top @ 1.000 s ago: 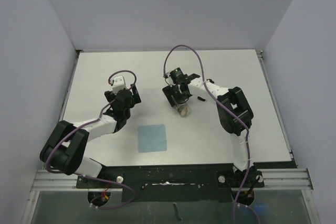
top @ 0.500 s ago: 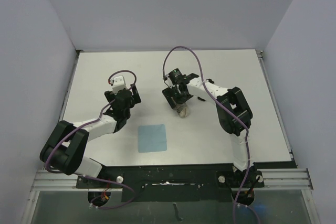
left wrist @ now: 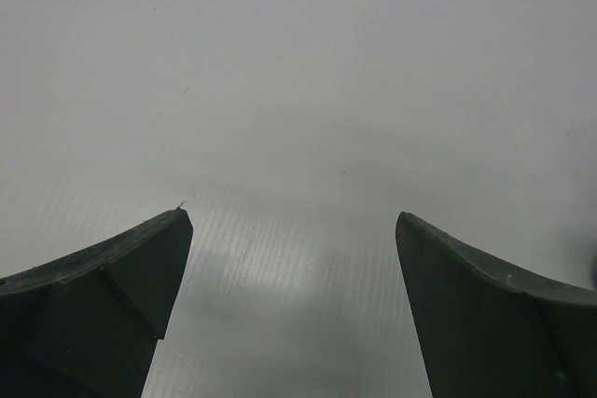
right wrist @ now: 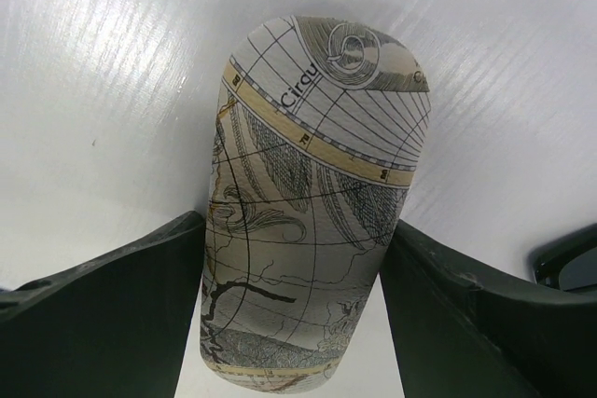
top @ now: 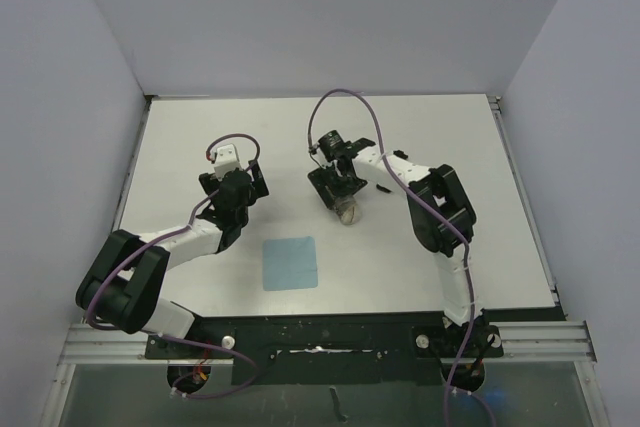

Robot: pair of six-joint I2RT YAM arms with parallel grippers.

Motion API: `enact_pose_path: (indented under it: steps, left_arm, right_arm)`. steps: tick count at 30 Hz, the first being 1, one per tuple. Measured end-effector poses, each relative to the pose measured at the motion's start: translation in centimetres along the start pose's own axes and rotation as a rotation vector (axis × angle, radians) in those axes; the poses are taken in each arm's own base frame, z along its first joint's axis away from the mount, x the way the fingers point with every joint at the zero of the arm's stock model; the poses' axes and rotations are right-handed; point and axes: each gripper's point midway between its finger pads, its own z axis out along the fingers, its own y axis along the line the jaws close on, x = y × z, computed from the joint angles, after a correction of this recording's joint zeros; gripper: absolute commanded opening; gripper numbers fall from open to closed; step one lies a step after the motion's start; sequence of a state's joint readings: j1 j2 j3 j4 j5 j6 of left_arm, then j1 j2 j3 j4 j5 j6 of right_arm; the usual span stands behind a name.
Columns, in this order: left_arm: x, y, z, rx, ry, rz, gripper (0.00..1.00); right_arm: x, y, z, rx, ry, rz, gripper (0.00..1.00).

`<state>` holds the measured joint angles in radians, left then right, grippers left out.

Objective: Organize the sunglasses
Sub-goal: Pick up the sunglasses case from the center of the board.

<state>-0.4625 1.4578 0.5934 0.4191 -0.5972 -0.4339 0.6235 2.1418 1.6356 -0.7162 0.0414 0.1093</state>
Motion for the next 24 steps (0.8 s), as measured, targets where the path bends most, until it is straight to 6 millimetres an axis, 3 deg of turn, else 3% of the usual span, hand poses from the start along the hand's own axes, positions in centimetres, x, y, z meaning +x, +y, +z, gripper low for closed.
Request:
enact_pose_path:
  steps: [24]
  left_arm:
    - [-0.05, 0.11, 0.09, -0.002, 0.000, -0.008, 0.93]
  right_arm:
    - [0.22, -0.14, -0.39, 0.079, 0.046, -0.041, 0.71]
